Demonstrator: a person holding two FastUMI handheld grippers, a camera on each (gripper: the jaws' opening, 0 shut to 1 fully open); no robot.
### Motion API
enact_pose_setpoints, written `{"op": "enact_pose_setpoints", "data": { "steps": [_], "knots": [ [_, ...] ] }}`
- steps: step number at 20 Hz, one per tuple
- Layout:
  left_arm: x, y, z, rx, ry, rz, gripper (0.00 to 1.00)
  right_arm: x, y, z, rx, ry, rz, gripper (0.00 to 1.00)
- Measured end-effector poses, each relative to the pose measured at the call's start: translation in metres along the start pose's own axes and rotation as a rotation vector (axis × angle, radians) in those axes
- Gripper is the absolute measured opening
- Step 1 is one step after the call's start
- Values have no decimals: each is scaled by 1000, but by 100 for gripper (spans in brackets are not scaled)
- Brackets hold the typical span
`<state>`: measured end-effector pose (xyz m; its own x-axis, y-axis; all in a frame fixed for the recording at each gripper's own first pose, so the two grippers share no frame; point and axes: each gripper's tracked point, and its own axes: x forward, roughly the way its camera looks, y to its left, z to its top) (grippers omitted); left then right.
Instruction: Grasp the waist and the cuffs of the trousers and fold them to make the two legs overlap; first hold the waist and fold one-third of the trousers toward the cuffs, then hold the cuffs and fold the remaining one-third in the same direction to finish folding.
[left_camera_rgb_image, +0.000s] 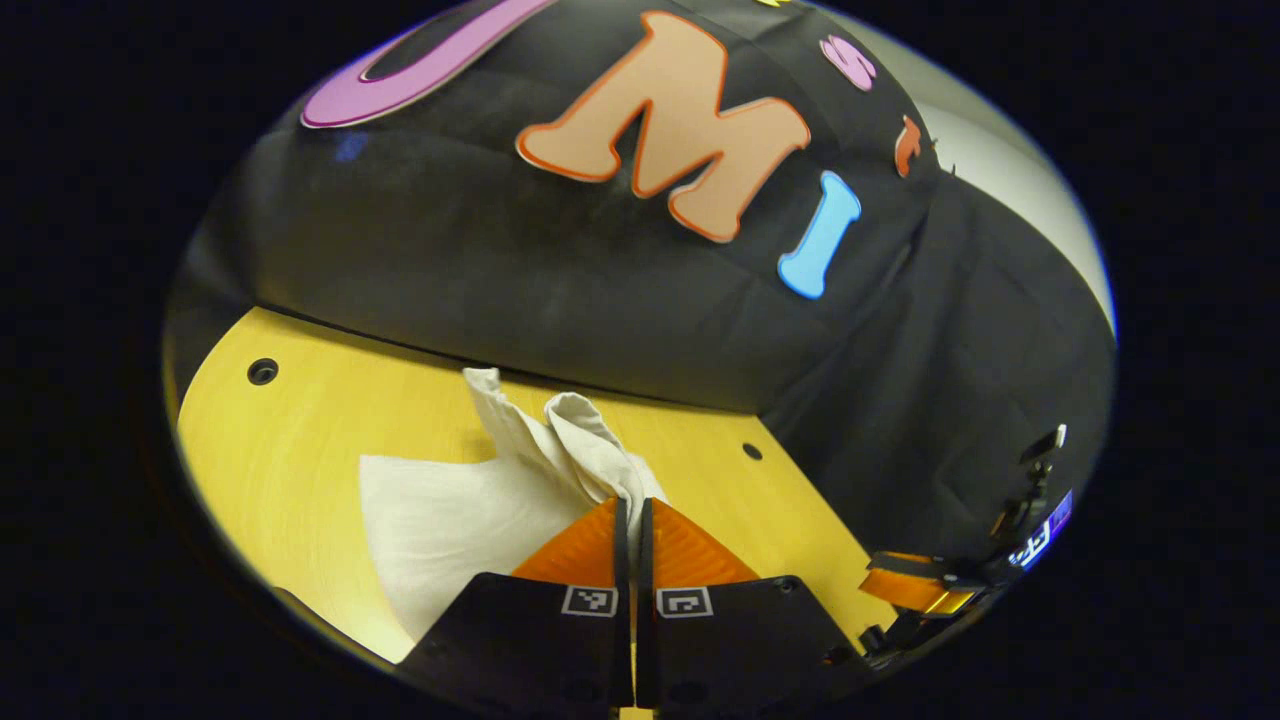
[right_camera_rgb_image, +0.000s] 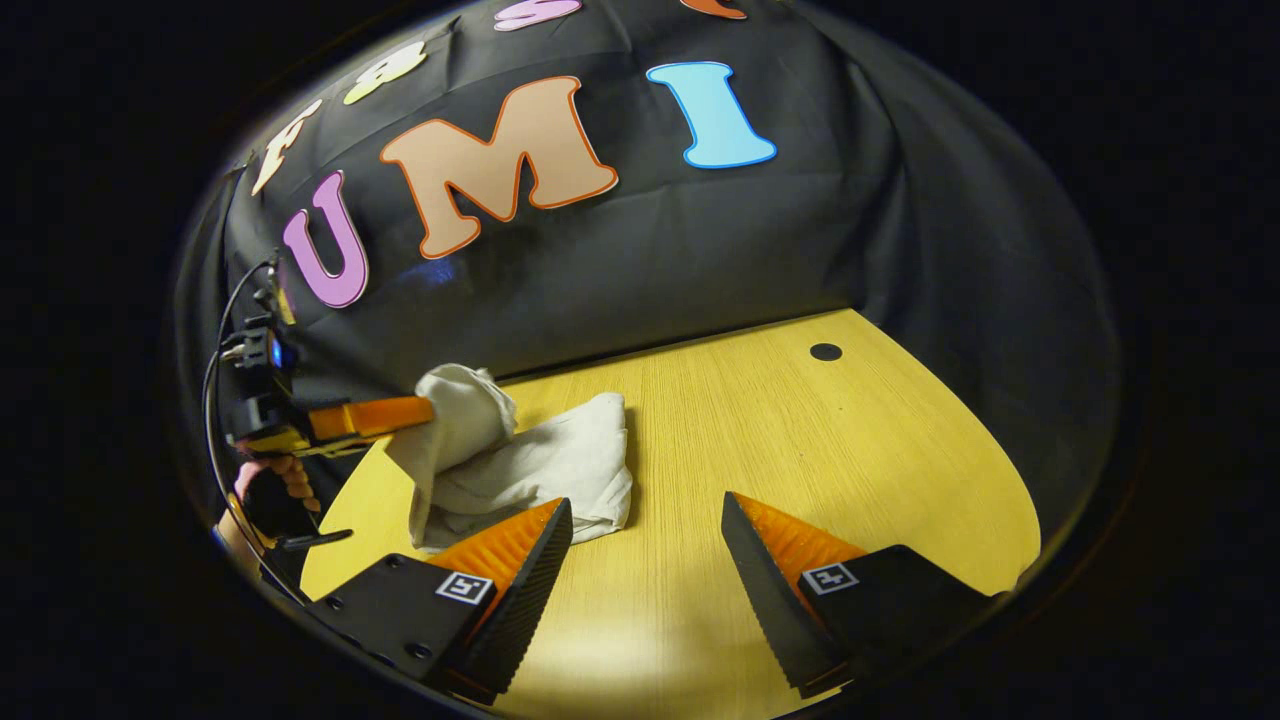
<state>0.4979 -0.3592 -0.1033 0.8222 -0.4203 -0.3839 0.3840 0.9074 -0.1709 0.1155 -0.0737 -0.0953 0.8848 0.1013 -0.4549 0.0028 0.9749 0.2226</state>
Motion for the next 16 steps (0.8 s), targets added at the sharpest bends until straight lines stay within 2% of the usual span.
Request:
{"op": "enact_pose_setpoints", "data": {
  "steps": [5,6,7,10,11,14,16],
  "knots": [
    [28,-8,-51,70,112,15,2,-9,-4,-3,-35,2,9,96],
    [31,-13,-60,73,121,21,9,-11,-3,-3,-37,3,13,96],
    [32,-16,-66,77,119,28,17,-11,-2,-4,-38,3,14,96],
    [19,-10,-63,87,72,85,80,-13,3,-7,-50,4,16,97],
    [9,-6,-59,88,57,107,84,-14,6,-8,-49,3,21,97],
    [-34,12,-52,87,18,182,85,-16,22,-9,-36,0,47,96],
    [-62,31,-44,97,-15,269,85,-16,32,-12,-37,3,63,96]
  ]
}}
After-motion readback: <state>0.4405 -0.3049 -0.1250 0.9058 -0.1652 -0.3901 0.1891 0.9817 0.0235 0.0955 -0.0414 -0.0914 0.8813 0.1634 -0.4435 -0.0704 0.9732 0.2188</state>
